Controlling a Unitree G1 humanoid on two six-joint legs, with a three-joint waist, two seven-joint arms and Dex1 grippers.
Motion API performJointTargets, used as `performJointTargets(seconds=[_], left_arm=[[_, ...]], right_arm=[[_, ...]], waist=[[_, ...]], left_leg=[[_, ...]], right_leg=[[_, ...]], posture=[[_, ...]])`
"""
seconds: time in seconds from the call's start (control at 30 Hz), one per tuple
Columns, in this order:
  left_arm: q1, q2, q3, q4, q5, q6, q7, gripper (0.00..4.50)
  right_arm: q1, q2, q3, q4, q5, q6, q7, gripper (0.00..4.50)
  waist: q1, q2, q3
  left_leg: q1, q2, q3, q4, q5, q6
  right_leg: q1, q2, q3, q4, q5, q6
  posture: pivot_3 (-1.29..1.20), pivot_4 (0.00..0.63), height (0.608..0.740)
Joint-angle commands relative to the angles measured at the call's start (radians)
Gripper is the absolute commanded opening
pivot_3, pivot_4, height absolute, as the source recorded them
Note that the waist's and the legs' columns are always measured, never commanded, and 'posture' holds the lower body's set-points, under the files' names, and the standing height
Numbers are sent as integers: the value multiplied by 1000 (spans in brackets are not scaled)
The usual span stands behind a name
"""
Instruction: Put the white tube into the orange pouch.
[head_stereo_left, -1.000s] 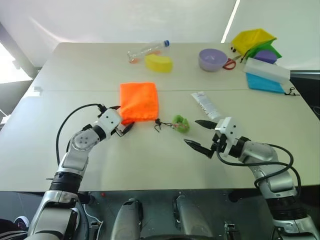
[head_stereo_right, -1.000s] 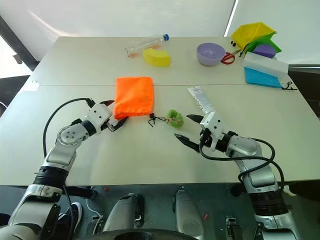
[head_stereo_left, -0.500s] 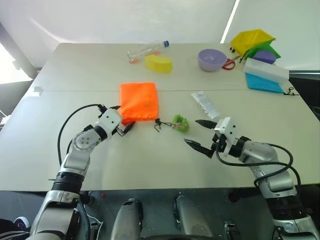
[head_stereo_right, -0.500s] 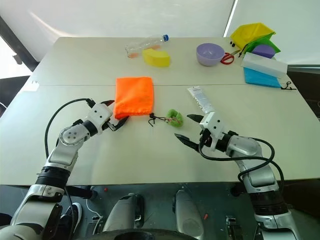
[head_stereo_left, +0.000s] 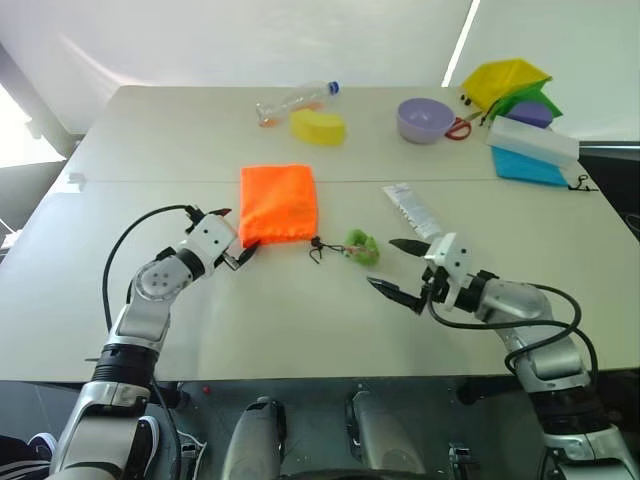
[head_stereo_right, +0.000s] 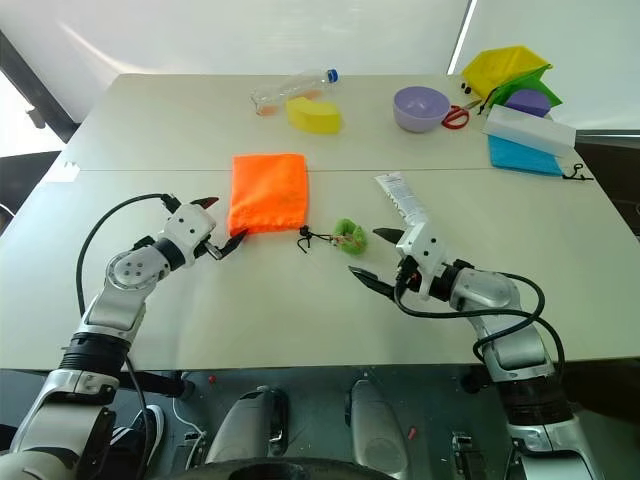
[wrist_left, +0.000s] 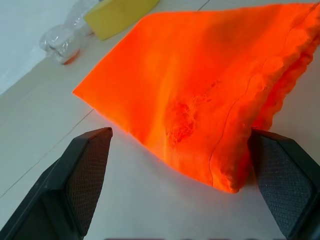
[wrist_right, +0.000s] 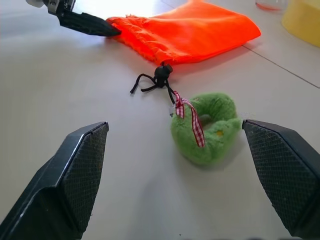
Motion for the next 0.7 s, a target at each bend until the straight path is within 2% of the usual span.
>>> performJointTargets(seconds=[0.03,0.2,0.33,0.53,0.7], left_arm=[[-18,-5,-6,-8,3,1,5,4500],[-28,-9,4,8,13,-8,36,4500],[-41,-16,-6,24,14,-6,32,3324],[-36,-29,-22,18,2,-3,6,29],[1,-23,-21,-35,-33,7,-45,29]], right_arm=[[-10,2,-17,-17,3,-21,-4,4471],[-5,2,-19,-21,-4,-27,-12,4471],[-1,5,-22,-26,-10,-29,-28,4500],[4,1,-19,-20,-14,-41,-36,4500],[-4,-5,-24,-4,-14,-48,-33,4500]], waist=[[1,0,0],[1,0,0],[1,0,0],[2,0,0],[0,0,0]], left_leg=[[0,0,0,0,0,0],[0,0,0,0,0,0],[0,0,0,0,0,0],[0,0,0,0,0,0],[0,0,0,0,0,0]], right_leg=[[0,0,0,0,0,0],[0,0,0,0,0,0],[0,0,0,0,0,0],[0,0,0,0,0,0],[0,0,0,0,0,0]], posture=[[0,150,740],[0,150,740],[0,150,740],[0,150,740],[0,150,740]])
